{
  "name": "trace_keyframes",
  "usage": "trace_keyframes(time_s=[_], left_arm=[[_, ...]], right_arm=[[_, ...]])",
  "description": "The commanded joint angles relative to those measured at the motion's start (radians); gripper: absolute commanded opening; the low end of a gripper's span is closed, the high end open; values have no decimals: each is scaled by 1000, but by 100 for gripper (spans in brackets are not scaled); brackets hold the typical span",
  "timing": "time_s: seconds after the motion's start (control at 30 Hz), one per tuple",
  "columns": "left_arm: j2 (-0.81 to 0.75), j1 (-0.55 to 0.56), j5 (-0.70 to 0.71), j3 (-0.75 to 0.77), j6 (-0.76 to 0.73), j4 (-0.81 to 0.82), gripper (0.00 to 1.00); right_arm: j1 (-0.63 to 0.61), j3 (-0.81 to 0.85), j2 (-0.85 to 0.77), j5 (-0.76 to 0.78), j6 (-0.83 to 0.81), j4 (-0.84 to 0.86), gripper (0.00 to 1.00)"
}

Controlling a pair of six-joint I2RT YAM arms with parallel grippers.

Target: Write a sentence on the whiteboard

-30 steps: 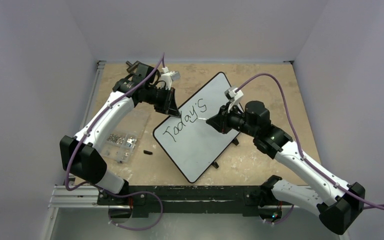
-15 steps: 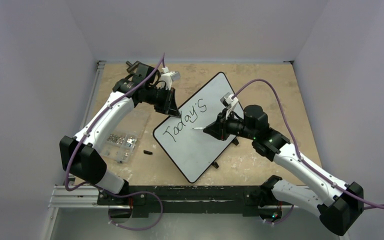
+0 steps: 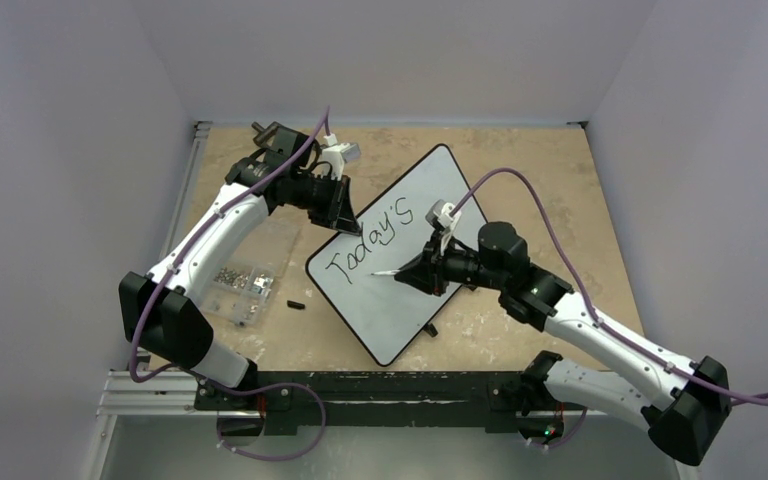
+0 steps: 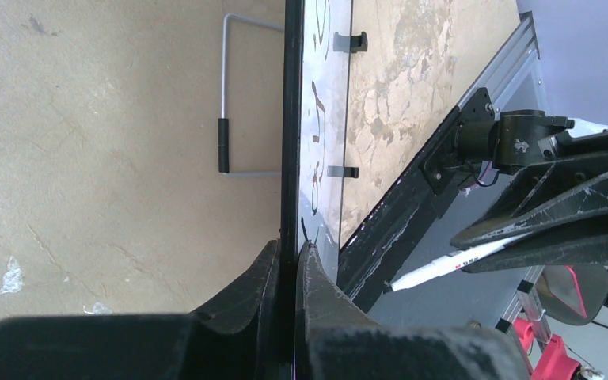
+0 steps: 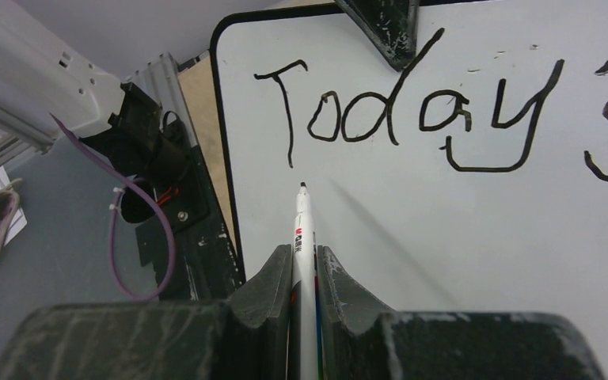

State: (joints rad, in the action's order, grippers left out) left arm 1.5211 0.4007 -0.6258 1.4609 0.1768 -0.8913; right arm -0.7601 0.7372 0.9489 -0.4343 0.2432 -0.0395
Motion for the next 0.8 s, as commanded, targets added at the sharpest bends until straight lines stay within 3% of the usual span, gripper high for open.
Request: trace_keyframes(time_s=[0.0, 0.77], left_arm=[[-45, -10, 156, -1, -19, 35, 0], [-56, -10, 163, 1, 7, 42, 0]], right_arm=[[-34, -22, -40, 39, -28, 75, 0], [-116, 15, 88, 160, -64, 128, 0]])
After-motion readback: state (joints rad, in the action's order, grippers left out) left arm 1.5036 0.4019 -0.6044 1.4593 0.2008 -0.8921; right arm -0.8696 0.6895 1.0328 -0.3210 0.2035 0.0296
